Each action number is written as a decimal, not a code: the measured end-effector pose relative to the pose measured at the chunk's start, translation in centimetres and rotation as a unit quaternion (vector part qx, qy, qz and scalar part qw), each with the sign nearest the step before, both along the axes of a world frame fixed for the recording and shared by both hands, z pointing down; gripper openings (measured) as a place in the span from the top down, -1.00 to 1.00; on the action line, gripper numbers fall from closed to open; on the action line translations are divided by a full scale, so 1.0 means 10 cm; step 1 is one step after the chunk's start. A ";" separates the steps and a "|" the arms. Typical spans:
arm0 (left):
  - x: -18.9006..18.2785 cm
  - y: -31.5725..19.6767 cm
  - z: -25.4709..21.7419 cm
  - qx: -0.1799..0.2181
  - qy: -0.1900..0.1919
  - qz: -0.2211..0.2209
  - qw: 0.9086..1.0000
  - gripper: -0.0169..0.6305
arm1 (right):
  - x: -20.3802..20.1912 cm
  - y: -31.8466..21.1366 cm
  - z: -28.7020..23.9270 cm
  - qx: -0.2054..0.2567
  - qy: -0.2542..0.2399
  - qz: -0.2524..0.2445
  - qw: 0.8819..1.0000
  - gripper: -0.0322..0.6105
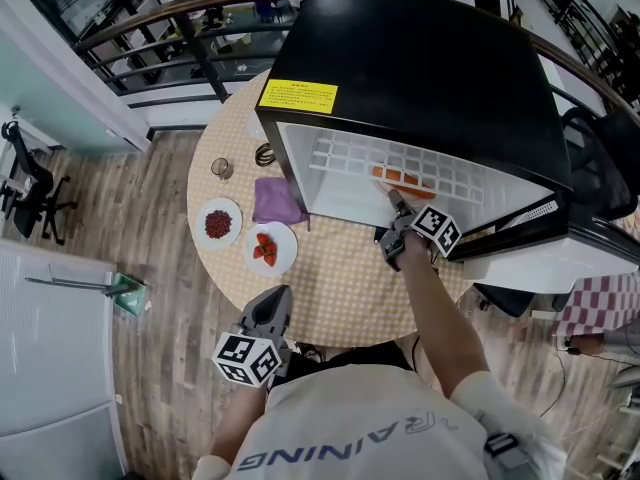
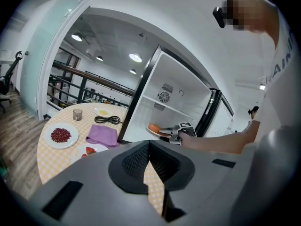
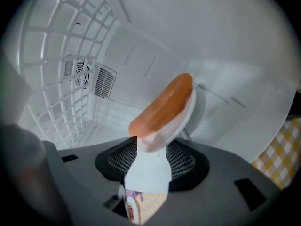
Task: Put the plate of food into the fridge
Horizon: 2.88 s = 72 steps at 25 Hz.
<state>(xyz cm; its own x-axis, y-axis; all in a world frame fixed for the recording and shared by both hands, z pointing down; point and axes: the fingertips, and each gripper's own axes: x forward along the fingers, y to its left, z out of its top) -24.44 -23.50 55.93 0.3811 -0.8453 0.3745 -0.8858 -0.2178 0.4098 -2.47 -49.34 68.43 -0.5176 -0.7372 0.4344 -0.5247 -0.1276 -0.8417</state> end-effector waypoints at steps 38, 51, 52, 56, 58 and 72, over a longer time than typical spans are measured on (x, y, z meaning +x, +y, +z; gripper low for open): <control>0.04 0.13 -0.15 0.020 0.019 0.018 0.999 0.92 | -0.09 0.83 -0.11 0.014 0.228 -0.215 0.950 0.72; 0.29 -0.07 -0.48 0.075 0.010 0.082 0.994 0.92 | 0.03 1.59 -1.13 0.197 0.253 -0.186 0.929 0.83; 0.31 -0.09 -0.52 0.079 0.014 0.087 0.993 0.92 | 0.04 1.64 -1.24 0.212 0.256 -0.182 0.926 0.83; 0.41 -0.11 -0.70 0.102 0.024 0.105 0.989 0.92 | 0.03 1.85 -1.63 0.256 0.257 -0.165 0.917 0.83; 0.47 -0.12 -0.80 0.117 0.021 0.116 0.986 0.92 | 0.03 1.94 -1.81 0.274 0.249 -0.159 0.915 0.84; 0.66 -0.07 -0.90 0.133 0.017 0.150 0.980 0.92 | 0.13 2.28 -2.11 0.300 0.265 -0.146 0.905 0.84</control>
<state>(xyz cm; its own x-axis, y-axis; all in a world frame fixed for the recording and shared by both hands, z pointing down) -17.89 -24.15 46.93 0.6359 -0.7591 0.1391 -0.7523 -0.5695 0.3312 -1.14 -26.52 47.30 -0.5643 -0.7882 0.2455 -0.8124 0.4773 -0.3350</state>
